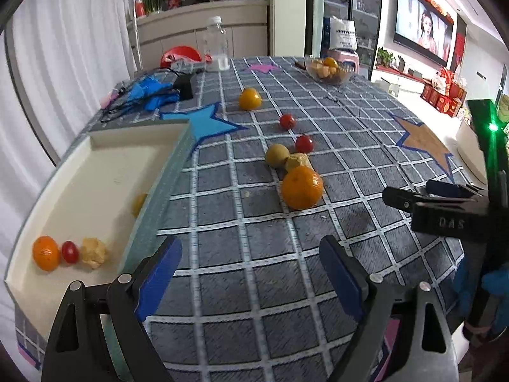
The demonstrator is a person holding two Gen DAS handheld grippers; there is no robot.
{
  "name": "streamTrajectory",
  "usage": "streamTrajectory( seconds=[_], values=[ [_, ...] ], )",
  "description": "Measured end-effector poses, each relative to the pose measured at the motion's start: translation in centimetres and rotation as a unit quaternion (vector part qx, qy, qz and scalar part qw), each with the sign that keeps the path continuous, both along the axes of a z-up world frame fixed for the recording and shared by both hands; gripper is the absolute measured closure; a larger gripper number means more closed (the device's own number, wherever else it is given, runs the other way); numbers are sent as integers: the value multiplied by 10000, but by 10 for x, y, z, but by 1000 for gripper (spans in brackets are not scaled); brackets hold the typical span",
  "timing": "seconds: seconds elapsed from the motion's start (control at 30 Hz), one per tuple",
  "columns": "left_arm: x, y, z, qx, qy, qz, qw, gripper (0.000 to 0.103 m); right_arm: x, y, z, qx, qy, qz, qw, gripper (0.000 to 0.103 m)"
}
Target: Organize fruits
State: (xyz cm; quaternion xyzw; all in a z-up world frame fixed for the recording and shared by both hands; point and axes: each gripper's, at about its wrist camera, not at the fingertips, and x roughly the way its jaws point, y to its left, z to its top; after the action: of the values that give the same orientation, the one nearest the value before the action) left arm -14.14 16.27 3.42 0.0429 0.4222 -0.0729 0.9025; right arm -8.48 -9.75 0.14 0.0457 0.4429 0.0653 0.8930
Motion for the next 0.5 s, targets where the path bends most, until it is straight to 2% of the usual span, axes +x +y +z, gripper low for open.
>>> streamTrajectory(
  seconds=[0.27,0.33,0.43,0.5],
  values=[
    [28,-34,-6,137,-37,-218,9997,13,1,8,-3,-205,-88,98,9997,0],
    [38,-37,-9,90,0,-251,9996,14,2,4,-4,-191,-76,-77,9998,0],
    [53,-33,-12,-98,176,-139,9997,18,-1,-5,-2,116,-171,-143,9997,0],
    [61,-29,-18,-129,358,-54,9993,29,-3,-12,0,364,-248,-163,9989,0]
  ],
)
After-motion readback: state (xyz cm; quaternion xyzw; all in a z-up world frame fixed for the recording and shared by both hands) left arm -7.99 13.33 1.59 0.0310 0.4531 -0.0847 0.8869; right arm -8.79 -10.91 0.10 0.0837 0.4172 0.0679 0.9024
